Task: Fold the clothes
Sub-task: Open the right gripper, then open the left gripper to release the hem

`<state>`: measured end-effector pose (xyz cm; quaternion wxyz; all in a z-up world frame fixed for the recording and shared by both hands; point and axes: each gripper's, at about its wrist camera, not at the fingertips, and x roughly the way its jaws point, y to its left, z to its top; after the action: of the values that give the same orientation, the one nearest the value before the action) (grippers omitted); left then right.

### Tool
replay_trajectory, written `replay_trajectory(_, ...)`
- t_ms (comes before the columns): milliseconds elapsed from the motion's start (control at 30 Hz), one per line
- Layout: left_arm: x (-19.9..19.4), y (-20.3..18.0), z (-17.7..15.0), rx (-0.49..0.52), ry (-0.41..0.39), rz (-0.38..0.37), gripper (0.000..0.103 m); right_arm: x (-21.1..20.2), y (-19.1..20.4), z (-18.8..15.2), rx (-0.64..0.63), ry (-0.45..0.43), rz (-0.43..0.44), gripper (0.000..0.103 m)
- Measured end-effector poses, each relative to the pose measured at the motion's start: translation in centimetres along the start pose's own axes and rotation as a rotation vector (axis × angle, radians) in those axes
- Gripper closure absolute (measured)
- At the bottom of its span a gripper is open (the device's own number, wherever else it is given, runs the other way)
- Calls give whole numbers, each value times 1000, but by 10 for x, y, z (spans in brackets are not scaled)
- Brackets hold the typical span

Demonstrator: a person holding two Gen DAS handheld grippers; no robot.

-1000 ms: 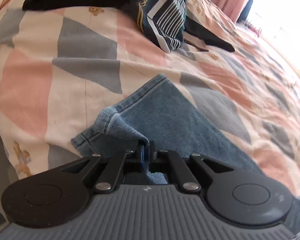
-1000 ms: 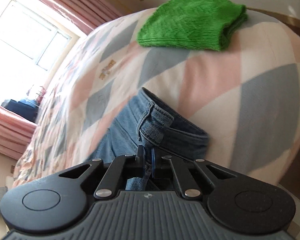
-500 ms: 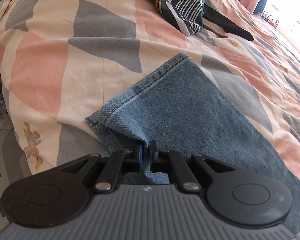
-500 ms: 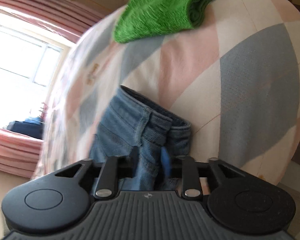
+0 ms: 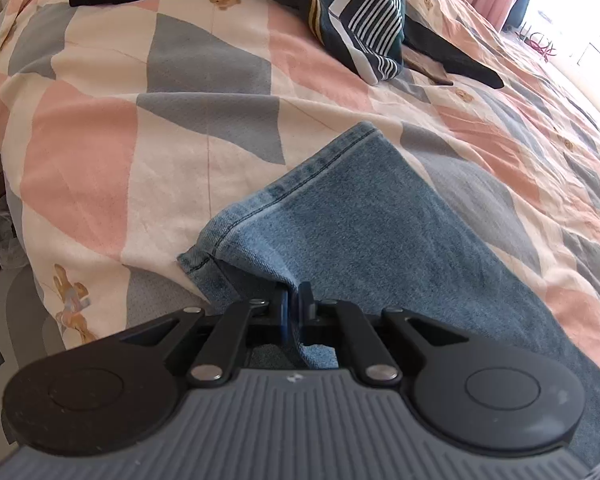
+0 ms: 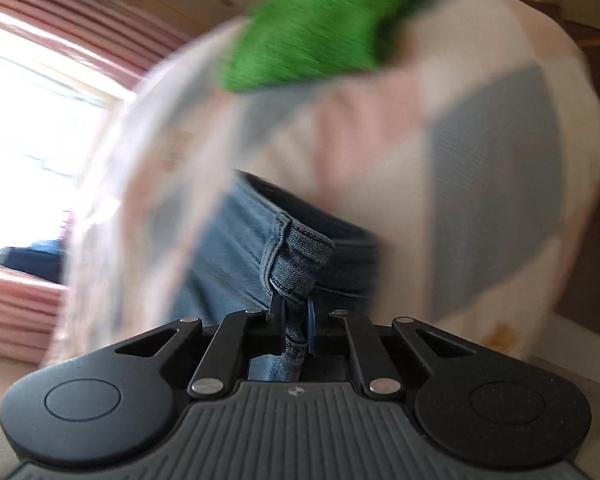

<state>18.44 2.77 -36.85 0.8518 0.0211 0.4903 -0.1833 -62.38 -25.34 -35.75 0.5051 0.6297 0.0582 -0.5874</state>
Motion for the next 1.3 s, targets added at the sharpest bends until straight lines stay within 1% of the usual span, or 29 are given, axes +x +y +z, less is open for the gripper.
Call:
replay_trajectory(33, 1, 1, -1, -3, 0, 0, 100, 10, -4, 0, -9, 14, -24, 94)
replay_trajectory(133, 3, 4, -3, -3, 8, -2, 97, 19, 6, 0, -68, 22, -75, 87)
replay_trajectory(167, 3, 5, -3, -3, 9, -7, 97, 15, 13, -1, -113, 13, -98, 79)
replay_trajectory(200, 3, 7, -3, -11, 10, -15, 96, 12, 20, -2, -158, 4, -122, 68)
replay_trajectory(233, 3, 10, -4, -32, 13, -26, 96, 8, 25, -5, -200, -9, -152, 63)
replay_trajectory(267, 3, 15, -4, -59, 17, -38, 93, 4, 31, -7, -241, -21, -183, 55)
replay_trajectory(333, 2, 23, -7, -119, 15, -71, 91, -3, 40, -14, -296, -40, -223, 54)
replay_trajectory(433, 1, 36, -10, -194, 14, -114, 90, -6, 49, -26, -306, -41, -216, 51)
replay_trajectory(567, 7, 50, -6, -327, 21, -159, 90, 10, 65, -40, -337, -8, -245, 45)
replay_trajectory(600, 8, 50, -5, -329, 27, -161, 100, 15, 68, -42, -338, 4, -256, 45)
replay_trajectory(633, 4, 48, -3, -312, 18, -167, 102, 19, 69, -43, -333, 9, -262, 45)
replay_trajectory(667, -3, 45, -1, -289, -1, -176, 103, 23, 71, -44, -329, 14, -269, 45)
replay_trajectory(733, -26, 40, 5, -248, -53, -229, 103, 26, 72, -43, -327, 16, -285, 43)
replay_trajectory(767, -37, 40, 8, -227, -73, -240, 103, 27, 73, -43, -327, 17, -293, 42)
replay_trajectory(800, -43, 39, 10, -193, -79, -222, 101, 29, 73, -43, -332, 18, -301, 39)
replay_trajectory(833, -41, 37, 12, -137, -64, -179, 99, 30, 74, -44, -340, 15, -309, 38)
replay_trajectory(867, -31, 36, 12, -78, -23, -124, 93, 32, 75, -45, -347, 11, -318, 36)
replay_trajectory(900, -17, 37, 11, -41, 35, -78, 92, 33, 76, -45, -348, 9, -323, 35)
replay_trajectory(933, -10, 38, 10, -30, 59, -54, 92, 34, 77, -46, -349, 7, -329, 35)
replay_trajectory(1000, -4, 39, 11, -30, 59, -23, 93, 34, 79, -46, -367, 2, -339, 34)
replay_trajectory(1033, -7, 39, 12, -38, 35, -14, 93, 34, 81, -47, -382, -1, -344, 34)
replay_trajectory(1100, -24, 36, 12, -55, -40, 10, 92, 32, 84, -49, -421, -15, -364, 34)
replay_trajectory(1133, -33, 34, 12, -57, -75, 27, 93, 29, 86, -51, -443, -38, -382, 35)
replay_trajectory(1167, -38, 28, 11, -20, -103, 25, 95, 27, 89, -54, -467, -62, -398, 34)
replay_trajectory(1233, -45, 13, 9, 104, -147, -2, 94, 24, 97, -63, -536, -110, -415, 34)
replay_trajectory(1267, -42, 6, 7, 168, -143, -7, 90, 23, 100, -68, -575, -122, -413, 34)
replay_trajectory(1300, -35, 0, 3, 232, -122, -9, 90, 23, 103, -75, -615, -127, -410, 33)
